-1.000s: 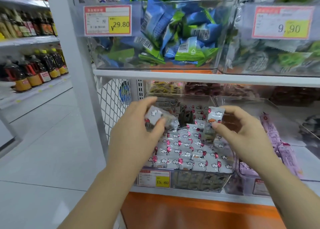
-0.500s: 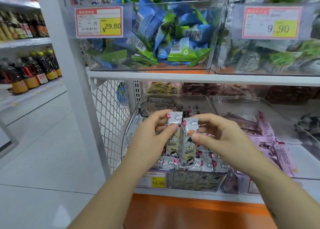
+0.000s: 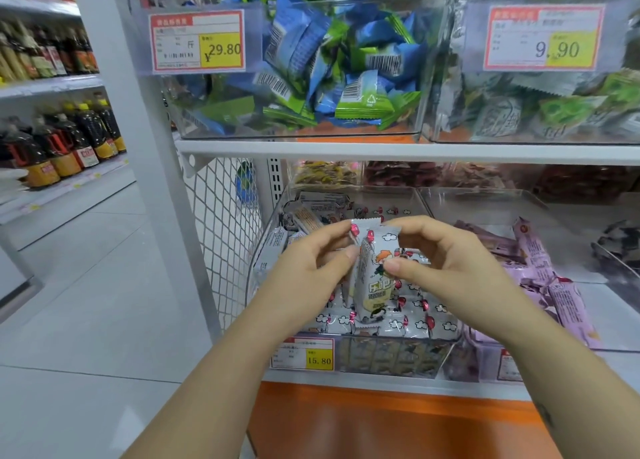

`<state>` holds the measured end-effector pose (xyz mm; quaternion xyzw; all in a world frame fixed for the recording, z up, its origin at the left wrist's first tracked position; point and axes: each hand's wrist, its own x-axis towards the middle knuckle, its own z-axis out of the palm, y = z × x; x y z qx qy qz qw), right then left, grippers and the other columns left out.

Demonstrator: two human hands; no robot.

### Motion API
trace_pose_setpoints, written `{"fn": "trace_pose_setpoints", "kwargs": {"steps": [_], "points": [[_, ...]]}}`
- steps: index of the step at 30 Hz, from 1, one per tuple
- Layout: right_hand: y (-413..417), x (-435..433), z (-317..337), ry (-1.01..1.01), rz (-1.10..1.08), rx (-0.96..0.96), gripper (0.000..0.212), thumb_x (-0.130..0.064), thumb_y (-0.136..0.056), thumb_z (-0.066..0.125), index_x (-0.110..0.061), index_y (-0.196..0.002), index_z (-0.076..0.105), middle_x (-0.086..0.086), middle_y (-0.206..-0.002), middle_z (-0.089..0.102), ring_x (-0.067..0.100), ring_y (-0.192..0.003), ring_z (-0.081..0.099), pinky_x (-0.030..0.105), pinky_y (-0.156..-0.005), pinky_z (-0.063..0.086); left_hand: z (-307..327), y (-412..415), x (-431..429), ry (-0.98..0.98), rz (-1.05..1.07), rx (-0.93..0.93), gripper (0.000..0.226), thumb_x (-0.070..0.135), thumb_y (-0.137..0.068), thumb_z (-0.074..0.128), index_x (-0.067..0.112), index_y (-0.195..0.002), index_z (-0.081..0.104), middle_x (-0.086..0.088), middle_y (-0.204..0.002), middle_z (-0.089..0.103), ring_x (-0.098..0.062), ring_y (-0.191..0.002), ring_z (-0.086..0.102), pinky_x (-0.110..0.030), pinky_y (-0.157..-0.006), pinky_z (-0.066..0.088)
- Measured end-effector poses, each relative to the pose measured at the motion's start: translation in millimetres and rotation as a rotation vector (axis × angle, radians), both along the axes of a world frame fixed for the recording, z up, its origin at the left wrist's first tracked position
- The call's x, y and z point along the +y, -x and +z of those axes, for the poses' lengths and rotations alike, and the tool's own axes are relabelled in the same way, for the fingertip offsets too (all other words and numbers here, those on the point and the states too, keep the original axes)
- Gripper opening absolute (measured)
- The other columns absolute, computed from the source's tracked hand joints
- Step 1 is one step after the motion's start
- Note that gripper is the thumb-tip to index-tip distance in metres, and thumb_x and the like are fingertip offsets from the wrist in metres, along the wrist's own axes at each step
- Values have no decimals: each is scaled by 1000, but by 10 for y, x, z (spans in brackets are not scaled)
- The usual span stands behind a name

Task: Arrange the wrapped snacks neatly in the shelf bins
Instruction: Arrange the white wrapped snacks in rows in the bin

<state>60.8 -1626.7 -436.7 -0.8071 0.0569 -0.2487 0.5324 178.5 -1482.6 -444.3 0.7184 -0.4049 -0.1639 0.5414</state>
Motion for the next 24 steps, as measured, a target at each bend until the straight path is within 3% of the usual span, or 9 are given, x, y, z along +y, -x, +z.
{"fn": "trace_pose_setpoints", "kwargs": {"steps": [2,5,8,10,13,16,19,21,24], "points": [[-3,4,-19,24,8,-16,30,-31,-67,70,-39,-96,66,-17,-121,59,1,-109,59,25,-83,54,-13,3,31,-54,-94,3,52,39,-88,58,42,-136,39,22,-126,54,6,-111,53,-32,-98,47],[-18,-1,-40,30,5,-1,28,-36,-67,69,-48,-92,66,-21,-128,54,-1,-114,55,34,-92,51,-30,69,35,-121,-151,-55,72,43,-76,71,55,-131,26,37,-121,43,17,-110,44,-21,-96,44],[-20,-7,-33,37,24,28,32,-21,-77,72,-43,-97,63,-21,-124,58,1,-113,57,37,-92,51,-58,120,12,-100,-85,-142,81,36,-75,74,53,-136,23,39,-106,42,12,-101,49,-16,-87,45],[18,-16,18,31,52,56,42,-14,-77,73,-39,-106,57,-20,-122,57,1,-112,57,30,-86,54,-52,126,11,-86,-90,-171,86,33,-76,74,56,-137,17,35,-111,40,9,-107,47,-18,-88,45],[82,-39,188,219,75,189,68,-24,-72,77,-49,-125,42,-29,-133,45,-8,-121,46,24,-90,51,14,100,28,-86,-115,-253,93,30,-78,73,61,-135,8,35,-122,35,16,-111,40,-3,-83,40],[84,-31,320,502,21,253,72,-33,-71,76,-46,-132,40,-28,-131,48,-10,-119,45,21,-97,44,75,93,19,-100,-122,-329,95,29,-79,73,58,-139,4,33,-128,33,18,-112,38,6,-76,34],[56,7,302,569,-69,164,63,-27,-70,77,-34,-125,49,-21,-121,55,-10,-110,49,11,-93,40,99,58,21,-91,-111,-364,91,28,-80,72,50,-142,10,27,-133,36,12,-119,37,-2,-87,33],[14,-15,204,554,-146,64,61,-21,-70,78,-33,-122,49,-18,-118,54,-7,-109,50,12,-94,40,123,-29,79,-79,-63,-382,81,28,-82,69,47,-142,18,24,-132,38,9,-119,38,-13,-95,31],[-129,-150,52,566,-292,-31,64,-17,-74,76,-32,-127,44,-13,-119,52,-4,-109,47,7,-96,33,84,-240,201,-46,123,-409,61,25,-87,62,42,-138,33,23,-127,41,7,-113,40,-16,-94,29]]}}
